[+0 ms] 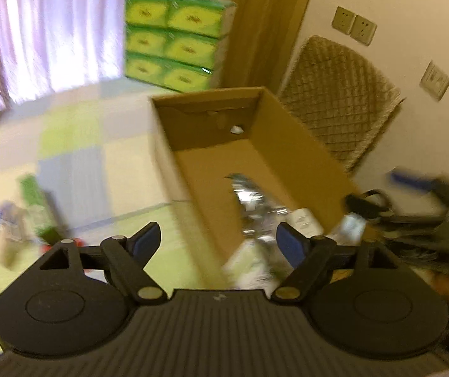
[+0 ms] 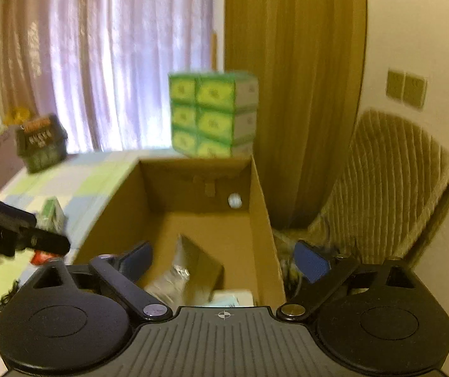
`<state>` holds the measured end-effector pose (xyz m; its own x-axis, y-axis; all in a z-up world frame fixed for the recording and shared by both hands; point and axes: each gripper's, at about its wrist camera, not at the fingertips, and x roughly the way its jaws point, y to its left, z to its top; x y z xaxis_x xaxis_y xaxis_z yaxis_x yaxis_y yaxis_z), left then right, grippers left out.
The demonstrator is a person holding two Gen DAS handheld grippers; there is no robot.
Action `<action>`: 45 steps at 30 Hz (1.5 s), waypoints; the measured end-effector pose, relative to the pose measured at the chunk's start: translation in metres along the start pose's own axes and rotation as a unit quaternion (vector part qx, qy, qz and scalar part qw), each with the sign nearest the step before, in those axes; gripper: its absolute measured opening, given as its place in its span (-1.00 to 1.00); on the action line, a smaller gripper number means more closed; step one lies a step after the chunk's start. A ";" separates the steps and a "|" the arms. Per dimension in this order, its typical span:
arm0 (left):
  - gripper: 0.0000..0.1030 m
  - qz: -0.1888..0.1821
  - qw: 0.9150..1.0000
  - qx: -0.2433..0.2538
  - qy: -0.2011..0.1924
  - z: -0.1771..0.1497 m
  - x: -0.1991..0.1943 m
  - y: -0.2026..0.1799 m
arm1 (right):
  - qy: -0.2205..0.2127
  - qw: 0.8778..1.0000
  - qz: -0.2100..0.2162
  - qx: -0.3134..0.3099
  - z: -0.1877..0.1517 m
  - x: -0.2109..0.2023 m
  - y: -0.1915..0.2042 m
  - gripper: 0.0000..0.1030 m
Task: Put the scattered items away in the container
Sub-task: 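Move both tools back from the cardboard box toward the table items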
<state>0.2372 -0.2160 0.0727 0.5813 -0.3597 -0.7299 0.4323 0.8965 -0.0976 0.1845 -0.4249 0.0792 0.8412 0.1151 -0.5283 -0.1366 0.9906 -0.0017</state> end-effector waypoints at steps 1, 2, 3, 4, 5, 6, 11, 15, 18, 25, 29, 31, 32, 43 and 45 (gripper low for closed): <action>0.53 0.009 1.000 0.004 -0.005 -0.005 -0.006 0.003 | 0.001 1.000 -0.001 -0.001 0.001 -0.002 0.002 0.90; 0.54 0.013 1.000 -0.002 -0.007 -0.010 -0.011 0.008 | -0.001 1.000 0.003 0.000 0.002 -0.004 0.004 0.90; 0.55 0.012 1.000 -0.011 -0.007 -0.015 -0.016 0.014 | -0.002 1.000 0.004 0.001 0.003 -0.005 0.005 0.90; 0.57 0.012 1.000 -0.019 -0.007 -0.020 -0.020 0.020 | -0.003 1.000 0.004 0.001 0.005 -0.007 0.007 0.90; 0.60 0.014 1.000 -0.023 -0.007 -0.025 -0.025 0.025 | -0.004 1.000 0.005 0.000 0.005 -0.009 0.010 0.91; 0.63 0.018 0.999 -0.026 -0.009 -0.030 -0.030 0.031 | -0.005 1.000 0.006 0.000 0.006 -0.011 0.012 0.91; 0.76 0.037 0.998 -0.052 -0.010 -0.059 -0.055 0.063 | -0.007 1.000 0.012 0.007 0.009 -0.020 0.025 0.91; 0.90 0.056 0.996 -0.073 -0.010 -0.082 -0.074 0.092 | -0.009 1.000 0.029 0.005 0.010 -0.027 0.046 0.91; 0.97 0.079 0.994 -0.080 -0.002 -0.100 -0.084 0.113 | -0.012 0.999 0.045 -0.003 0.012 -0.031 0.064 0.91; 0.97 0.117 0.986 -0.120 0.014 -0.138 -0.108 0.162 | -0.016 0.995 0.094 -0.028 0.016 -0.037 0.119 0.91; 0.97 0.132 0.983 -0.128 0.013 -0.151 -0.120 0.179 | -0.015 0.990 0.127 -0.054 0.017 -0.037 0.157 0.91; 0.97 0.137 0.982 -0.131 0.013 -0.155 -0.125 0.187 | -0.010 0.988 0.140 -0.066 0.015 -0.033 0.174 0.91; 0.97 0.139 0.981 -0.132 0.013 -0.158 -0.127 0.191 | -0.005 0.987 0.146 -0.071 0.014 -0.030 0.183 0.91; 0.97 0.147 0.978 -0.146 0.021 -0.181 -0.130 0.235 | 0.076 0.974 0.192 -0.087 -0.025 0.015 0.243 0.91; 0.97 0.147 0.978 -0.147 0.025 -0.185 -0.128 0.242 | 0.091 0.972 0.196 -0.087 -0.033 0.024 0.251 0.91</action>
<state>0.1402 0.0947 0.0172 0.6130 -0.0686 -0.7871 0.0300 0.9975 -0.0636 0.1535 -0.1759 0.0384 0.6015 0.4511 -0.6593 -0.5286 0.8436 0.0950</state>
